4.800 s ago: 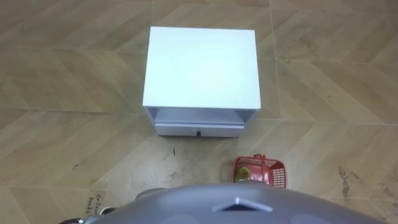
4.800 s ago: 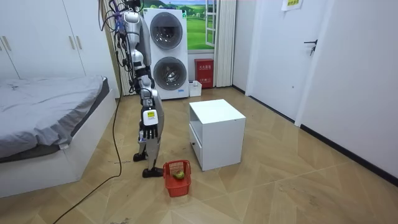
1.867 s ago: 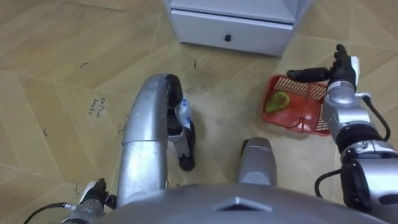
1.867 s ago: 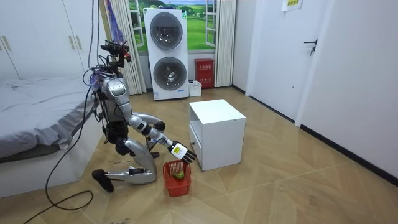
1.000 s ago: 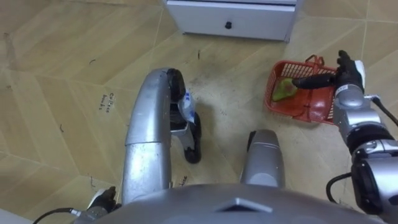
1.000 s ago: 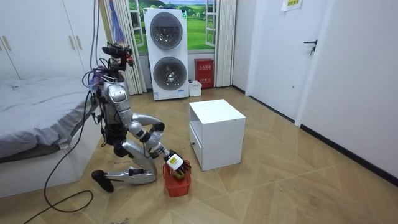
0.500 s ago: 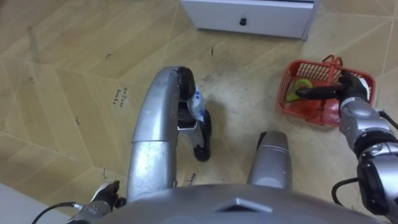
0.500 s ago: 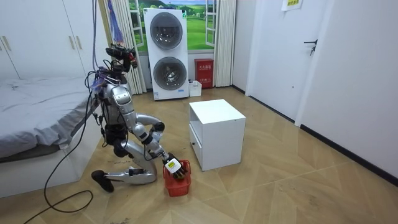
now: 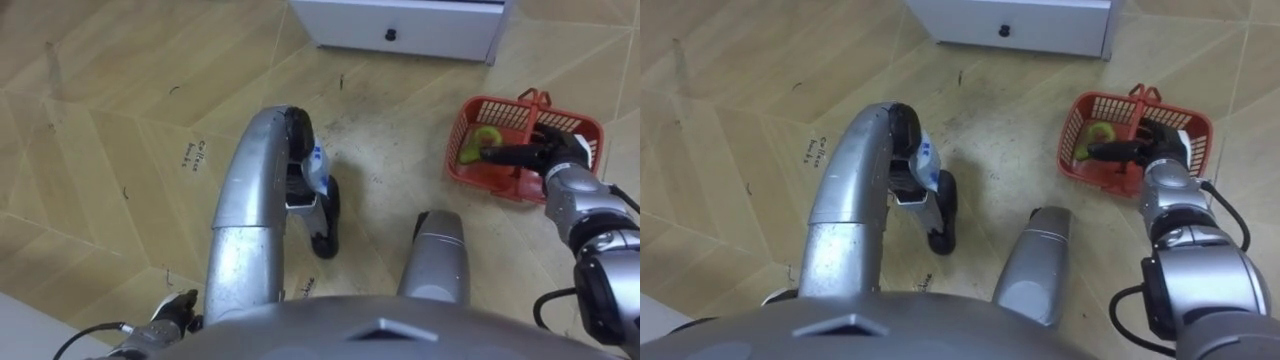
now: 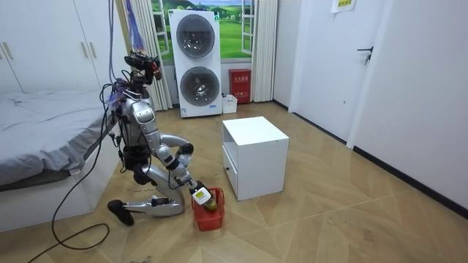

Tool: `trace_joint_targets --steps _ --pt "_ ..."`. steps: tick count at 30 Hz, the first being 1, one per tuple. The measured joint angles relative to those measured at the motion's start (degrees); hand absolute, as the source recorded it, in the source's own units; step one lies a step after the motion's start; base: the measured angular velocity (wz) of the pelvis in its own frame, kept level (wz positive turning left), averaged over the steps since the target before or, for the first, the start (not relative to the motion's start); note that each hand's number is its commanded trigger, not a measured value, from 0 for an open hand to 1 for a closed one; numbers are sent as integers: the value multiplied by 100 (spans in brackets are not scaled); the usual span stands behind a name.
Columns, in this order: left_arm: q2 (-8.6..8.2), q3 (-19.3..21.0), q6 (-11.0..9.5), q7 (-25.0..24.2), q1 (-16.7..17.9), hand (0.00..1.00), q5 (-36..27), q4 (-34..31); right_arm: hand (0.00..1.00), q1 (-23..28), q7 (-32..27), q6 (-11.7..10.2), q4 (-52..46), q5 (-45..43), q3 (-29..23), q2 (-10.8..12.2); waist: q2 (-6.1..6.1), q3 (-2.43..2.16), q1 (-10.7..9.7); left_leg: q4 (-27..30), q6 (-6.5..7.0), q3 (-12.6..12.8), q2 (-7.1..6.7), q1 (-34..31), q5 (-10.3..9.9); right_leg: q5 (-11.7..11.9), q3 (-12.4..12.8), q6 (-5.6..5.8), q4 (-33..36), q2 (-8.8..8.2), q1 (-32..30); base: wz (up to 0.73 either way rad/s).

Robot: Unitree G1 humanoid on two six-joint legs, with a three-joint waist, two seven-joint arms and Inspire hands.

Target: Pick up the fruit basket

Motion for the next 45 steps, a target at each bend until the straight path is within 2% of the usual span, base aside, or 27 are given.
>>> trace_joint_targets --steps 11,15,18,21,25,31,34,38,40,42,45 --pt "1 -3 -1 0 4 0 -12 -2 100 1 26 -1 0 43 39 -2 -3 2 -1 -4 -5 0 0 1 3 -1 0 2 0 0 0 0" --pt "1 -8 -2 0 55 0 -209 -63 100 1 24 -1 17 290 39 1 -12 7 -7 -4 -14 -9 0 0 7 -8 1 18 0 11 1 0" --pt "0 -15 -3 0 72 0 -257 -65 100 2 9 -1 27 471 43 6 -33 20 -9 -4 -24 -19 -2 1 12 -9 -9 18 0 17 10 0" --pt "-1 -15 -3 2 73 0 -328 -67 100 1 -2 -1 52 631 53 7 -87 52 1 -3 -26 -22 -13 5 14 -9 -8 18 1 12 15 0" --pt "-1 -18 -3 1 73 0 -328 -73 100 -15 -8 -2 252 679 160 5 -117 58 13 12 -26 -32 -19 4 14 -10 -9 21 2 18 31 0" --pt "-4 -15 -16 -17 38 0 -325 -183 100 13 9 -3 340 676 159 9 -154 74 -24 44 -42 -88 -157 7 24 -10 -80 22 -9 24 137 2" --pt "-2 43 -18 -37 -6 0 -327 -180 100 5 46 -3 318 649 163 22 -194 89 -5 111 -35 -179 -194 6 20 -10 -94 22 -8 96 201 -5" --pt "5 176 -23 -47 -108 0 -271 -165 100 3 122 3 184 344 162 76 -389 82 -33 165 -29 -276 -199 49 14 -11 -100 21 -8 133 304 -5" --pt "5 182 -22 -47 -138 0 -261 -167 100 4 144 3 40 253 163 79 -410 83 -38 220 -39 -350 -206 97 -10 -11 -111 21 -9 165 390 -13" --pt "5 189 -22 -50 -196 0 -178 -179 100 9 151 4 -142 214 162 88 -481 101 -73 238 -15 -357 -216 192 -49 -11 -111 21 -14 162 501 -7" --pt "2 255 -18 -82 -286 0 7 -199 100 5 148 7 -306 63 159 88 -570 102 -65 247 -14 -376 -287 229 -56 -10 -111 21 -21 136 568 0"
